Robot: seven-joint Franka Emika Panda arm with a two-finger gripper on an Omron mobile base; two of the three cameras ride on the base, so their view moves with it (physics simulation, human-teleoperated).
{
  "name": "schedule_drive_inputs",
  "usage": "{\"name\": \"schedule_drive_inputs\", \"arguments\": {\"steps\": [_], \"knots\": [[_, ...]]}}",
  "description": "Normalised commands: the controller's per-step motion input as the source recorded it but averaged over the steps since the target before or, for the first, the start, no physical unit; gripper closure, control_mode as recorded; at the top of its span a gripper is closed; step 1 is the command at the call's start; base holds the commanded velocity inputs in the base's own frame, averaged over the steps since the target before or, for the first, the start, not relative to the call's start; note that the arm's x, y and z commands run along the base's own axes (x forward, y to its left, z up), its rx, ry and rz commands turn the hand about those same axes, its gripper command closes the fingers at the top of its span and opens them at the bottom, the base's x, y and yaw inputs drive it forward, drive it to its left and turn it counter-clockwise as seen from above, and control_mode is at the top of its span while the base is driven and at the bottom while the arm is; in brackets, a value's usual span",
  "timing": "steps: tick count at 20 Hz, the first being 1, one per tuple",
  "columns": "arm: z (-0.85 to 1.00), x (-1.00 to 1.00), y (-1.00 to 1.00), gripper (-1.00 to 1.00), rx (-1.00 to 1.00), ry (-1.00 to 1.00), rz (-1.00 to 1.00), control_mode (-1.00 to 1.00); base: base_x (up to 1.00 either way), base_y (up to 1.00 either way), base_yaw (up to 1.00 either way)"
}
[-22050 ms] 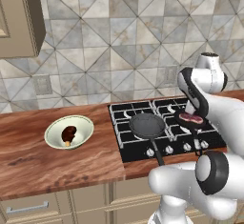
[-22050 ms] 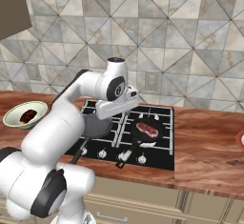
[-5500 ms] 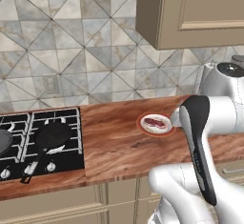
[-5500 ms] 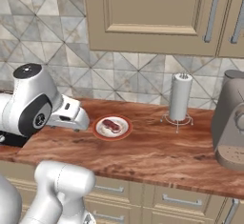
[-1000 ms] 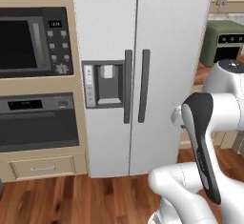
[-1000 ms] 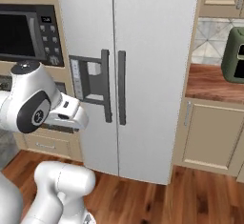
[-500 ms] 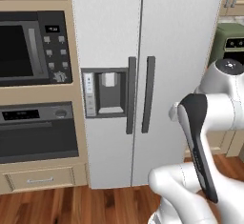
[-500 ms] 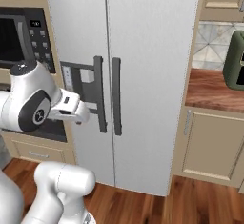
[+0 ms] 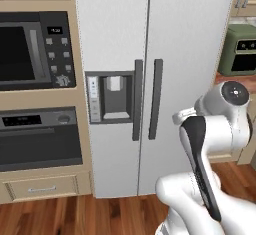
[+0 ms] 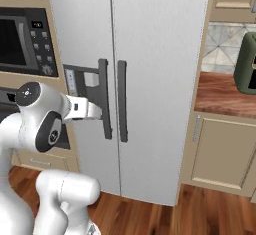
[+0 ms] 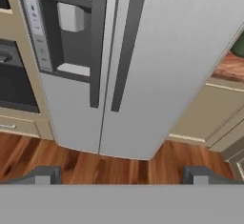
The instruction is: Place one of the steaks on the plate and the other in the bowl. Then place the bowl in the fridge.
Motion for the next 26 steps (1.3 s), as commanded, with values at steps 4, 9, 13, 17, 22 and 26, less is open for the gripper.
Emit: {"name": "schedule_drive_inputs", "arguments": {"steps": [4, 9, 13, 17, 22, 26], "knots": [[0.00, 0.98, -0.11, -1.00, 0.03, 0.03, 0.09, -1.00, 0.00, 0.00, 0.00], [-0.05, 0.89, -0.04, -1.00, 0.00, 0.01, 0.05, -1.00, 0.00, 0.00, 0.00], [-0.09, 0.78, 0.00, -1.00, 0.00, -0.02, 0.00, -1.00, 0.00, 0.00, 0.00], [-0.05, 0.78, 0.00, -1.00, 0.00, -0.02, 0.00, -1.00, 0.00, 0.00, 0.00], [-0.04, 0.73, -0.01, -1.00, 0.00, 0.00, 0.00, -1.00, 0.00, 0.00, 0.00], [-0.16, 0.77, -0.13, -1.00, 0.00, 0.00, 0.00, -1.00, 0.00, 0.00, 0.00]]}}
